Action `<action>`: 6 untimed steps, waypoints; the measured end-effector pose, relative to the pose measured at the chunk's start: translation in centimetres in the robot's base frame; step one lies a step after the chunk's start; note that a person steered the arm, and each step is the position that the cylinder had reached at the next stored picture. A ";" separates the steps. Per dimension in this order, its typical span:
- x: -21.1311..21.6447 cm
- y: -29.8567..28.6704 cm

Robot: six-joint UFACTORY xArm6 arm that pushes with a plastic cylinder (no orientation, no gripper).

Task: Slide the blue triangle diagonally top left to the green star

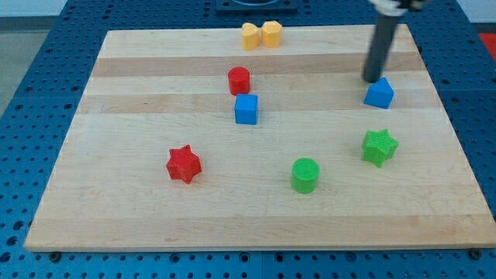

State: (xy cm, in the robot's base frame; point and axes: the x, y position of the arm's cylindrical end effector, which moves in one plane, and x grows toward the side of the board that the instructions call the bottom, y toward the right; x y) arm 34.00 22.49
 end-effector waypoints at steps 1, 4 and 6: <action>2.2 1.1; 5.1 -12.8; 7.4 -7.2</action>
